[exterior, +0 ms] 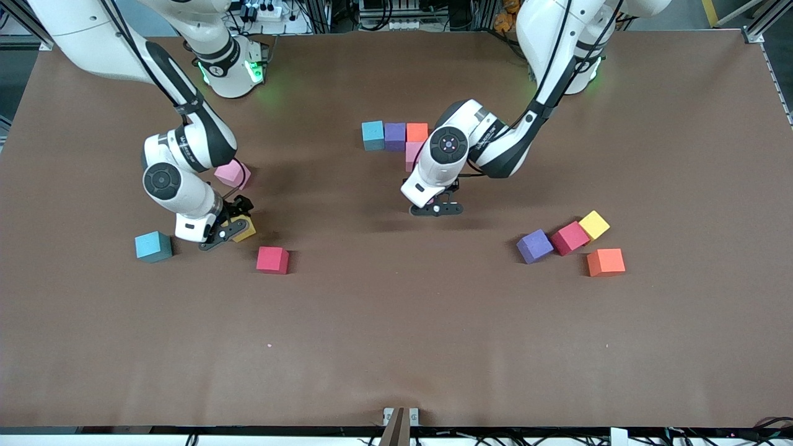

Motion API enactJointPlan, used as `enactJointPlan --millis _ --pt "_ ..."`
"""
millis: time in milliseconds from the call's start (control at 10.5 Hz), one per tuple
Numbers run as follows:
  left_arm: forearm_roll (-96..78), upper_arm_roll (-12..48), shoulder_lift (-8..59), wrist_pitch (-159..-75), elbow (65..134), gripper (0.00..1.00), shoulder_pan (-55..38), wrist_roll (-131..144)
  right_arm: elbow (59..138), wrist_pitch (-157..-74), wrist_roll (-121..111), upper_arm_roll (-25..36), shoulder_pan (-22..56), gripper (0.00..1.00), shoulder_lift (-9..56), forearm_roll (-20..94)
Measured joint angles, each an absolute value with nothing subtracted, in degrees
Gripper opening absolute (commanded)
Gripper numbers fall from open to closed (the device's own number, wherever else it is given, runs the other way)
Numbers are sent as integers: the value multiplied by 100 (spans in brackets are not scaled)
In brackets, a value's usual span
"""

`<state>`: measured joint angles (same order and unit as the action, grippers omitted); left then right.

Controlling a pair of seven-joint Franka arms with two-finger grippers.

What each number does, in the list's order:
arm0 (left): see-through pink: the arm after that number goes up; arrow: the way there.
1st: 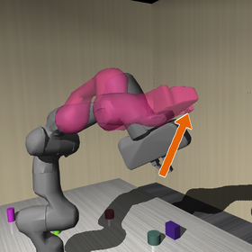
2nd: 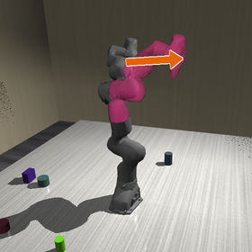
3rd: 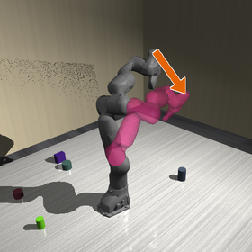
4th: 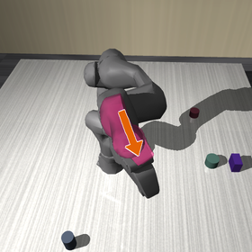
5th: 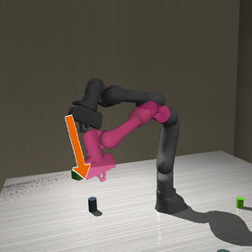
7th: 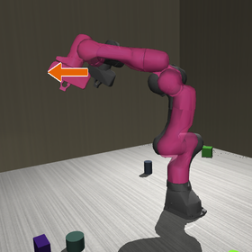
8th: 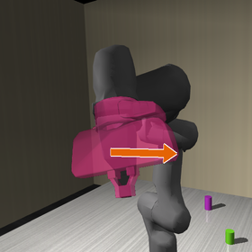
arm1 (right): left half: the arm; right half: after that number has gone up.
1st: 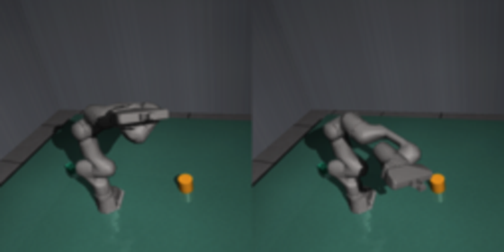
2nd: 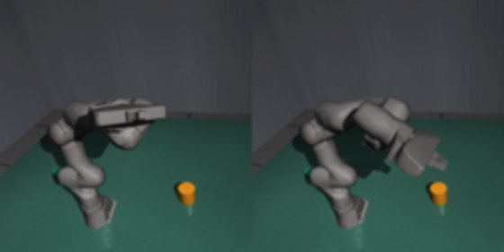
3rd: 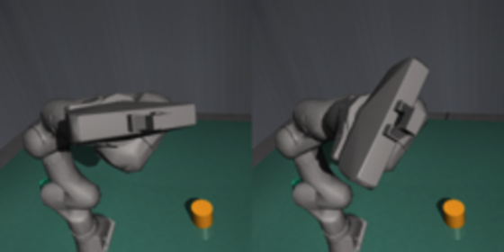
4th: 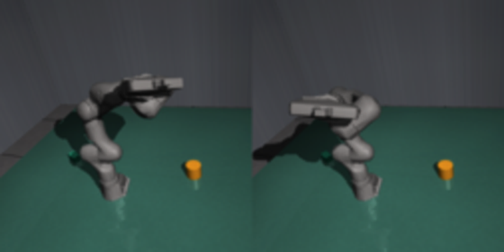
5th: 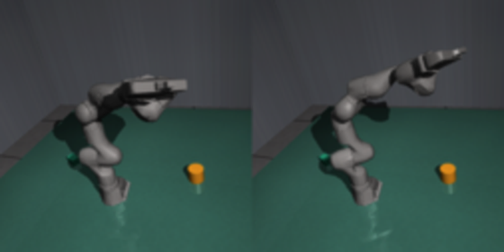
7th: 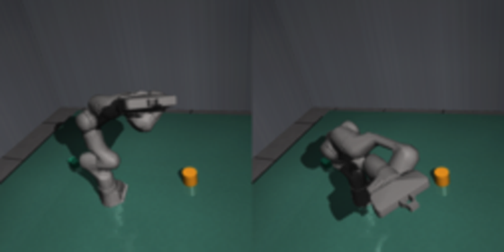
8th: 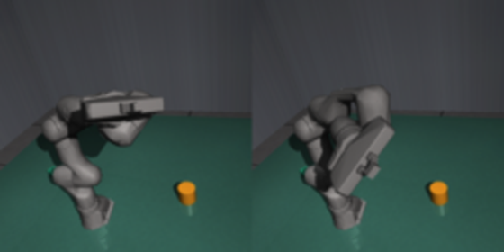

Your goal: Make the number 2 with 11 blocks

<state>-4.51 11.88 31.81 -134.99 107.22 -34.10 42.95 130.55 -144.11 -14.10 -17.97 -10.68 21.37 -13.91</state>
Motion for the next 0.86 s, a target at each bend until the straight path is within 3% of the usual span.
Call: enactJointPlan --millis 761,857 --pt "-451 1190 3326 -13635 10715 32 -3676 4569 13069 -14436 -1373 -1797 -1080 100 2137 -934" --pt "-451 1190 3326 -13625 10717 32 -3678 4572 13071 -14437 -1372 -1798 -1080 95 2137 -929"
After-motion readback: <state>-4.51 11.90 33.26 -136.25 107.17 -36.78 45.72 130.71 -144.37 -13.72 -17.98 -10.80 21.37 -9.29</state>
